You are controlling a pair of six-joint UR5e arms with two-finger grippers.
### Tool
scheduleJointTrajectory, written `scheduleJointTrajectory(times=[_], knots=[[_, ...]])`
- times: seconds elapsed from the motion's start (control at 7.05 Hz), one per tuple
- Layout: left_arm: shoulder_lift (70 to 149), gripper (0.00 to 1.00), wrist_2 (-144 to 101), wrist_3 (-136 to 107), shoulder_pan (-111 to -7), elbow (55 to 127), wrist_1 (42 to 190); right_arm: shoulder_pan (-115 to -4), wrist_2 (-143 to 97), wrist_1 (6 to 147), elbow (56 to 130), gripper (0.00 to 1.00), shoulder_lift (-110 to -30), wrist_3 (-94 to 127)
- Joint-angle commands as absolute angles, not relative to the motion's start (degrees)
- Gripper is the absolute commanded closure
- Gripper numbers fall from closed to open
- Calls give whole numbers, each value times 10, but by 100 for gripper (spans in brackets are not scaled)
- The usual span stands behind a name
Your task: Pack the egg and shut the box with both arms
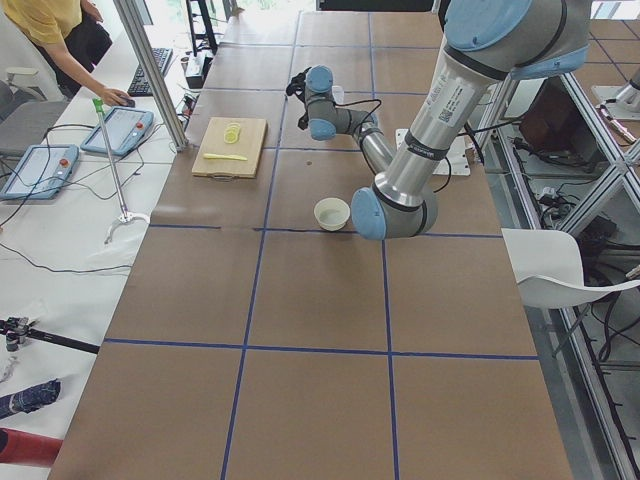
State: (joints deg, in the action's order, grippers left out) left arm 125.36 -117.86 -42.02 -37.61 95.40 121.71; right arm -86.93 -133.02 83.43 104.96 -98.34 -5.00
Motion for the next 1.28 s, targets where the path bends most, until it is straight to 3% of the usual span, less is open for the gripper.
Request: scheduleJointTrajectory(times=[0.0,0.14,0.43,0.57,0.85,1.13], knots=[[1219,1,-1140,-253,-465,1032,998,-869,-1331,835,1048,0,-983,-49],[1214,1,-1119,-215,-506,1044,946,-869,-1340,836,1046,0,-983,-49],[1106,0,-1120,-72,-624,1050,910,-869,-1350,836,1047,0,-988,-50],[1090,0,-1120,44,-711,994,897,-869,-1351,836,1047,0,-990,-50],[1072,0,-1122,157,-790,873,893,-869,-1351,835,1047,0,-991,-52],[1017,0,-1175,163,-857,863,902,-869,-1353,834,1050,0,-991,-50]])
